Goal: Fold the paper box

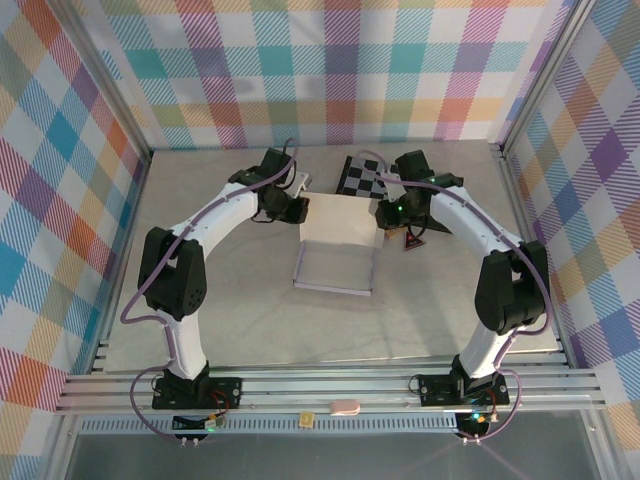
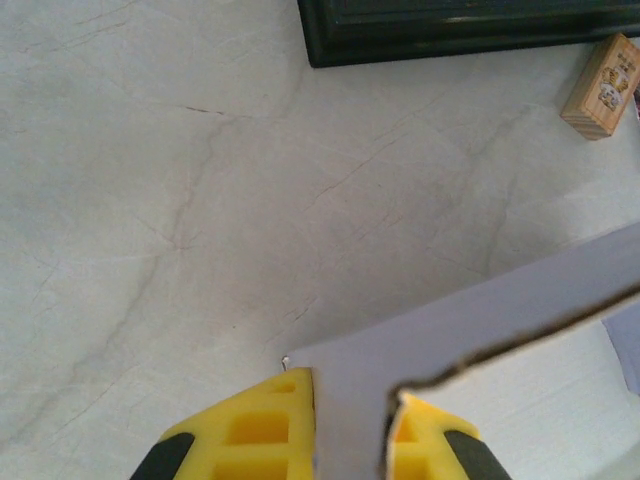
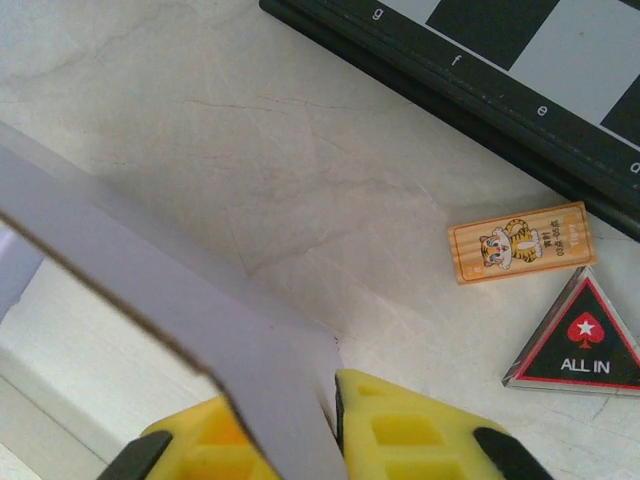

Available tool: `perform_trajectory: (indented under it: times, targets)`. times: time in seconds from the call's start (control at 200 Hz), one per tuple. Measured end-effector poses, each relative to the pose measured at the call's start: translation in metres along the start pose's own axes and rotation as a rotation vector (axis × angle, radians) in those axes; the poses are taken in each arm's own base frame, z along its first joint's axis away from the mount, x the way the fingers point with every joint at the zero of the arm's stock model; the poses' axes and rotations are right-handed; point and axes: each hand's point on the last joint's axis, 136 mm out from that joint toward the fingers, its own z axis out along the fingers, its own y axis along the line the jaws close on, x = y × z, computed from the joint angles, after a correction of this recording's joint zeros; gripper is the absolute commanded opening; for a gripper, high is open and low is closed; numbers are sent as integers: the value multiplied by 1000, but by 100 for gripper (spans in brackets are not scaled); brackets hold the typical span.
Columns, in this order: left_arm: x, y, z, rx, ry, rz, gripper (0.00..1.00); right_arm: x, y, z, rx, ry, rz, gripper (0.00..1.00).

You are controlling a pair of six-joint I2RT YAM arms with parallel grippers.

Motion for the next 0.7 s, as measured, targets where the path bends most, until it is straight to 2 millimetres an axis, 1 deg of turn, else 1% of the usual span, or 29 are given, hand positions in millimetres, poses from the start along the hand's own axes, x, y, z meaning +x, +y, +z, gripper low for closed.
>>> perform_trajectory:
  times: [0.105, 0.27, 0.45, 0.615, 0.7]
  targets:
    - [0, -1, 1, -26, -4, -26, 0, -2, 2, 0, 25, -4, 10, 0]
    - [-1, 1, -1, -70, -15, -89, 0, -7, 3, -4, 73, -21, 54, 0]
    - [-9, 7, -10, -126, -61, -168, 0, -24, 8, -9, 102, -68, 141, 0]
    - [-18, 23, -27, -194, -126, -234, 0, -46, 21, 1, 95, -128, 202, 0]
    - [-16, 33, -33, -205, -152, -274, 0, -57, 27, 11, 82, -162, 226, 0]
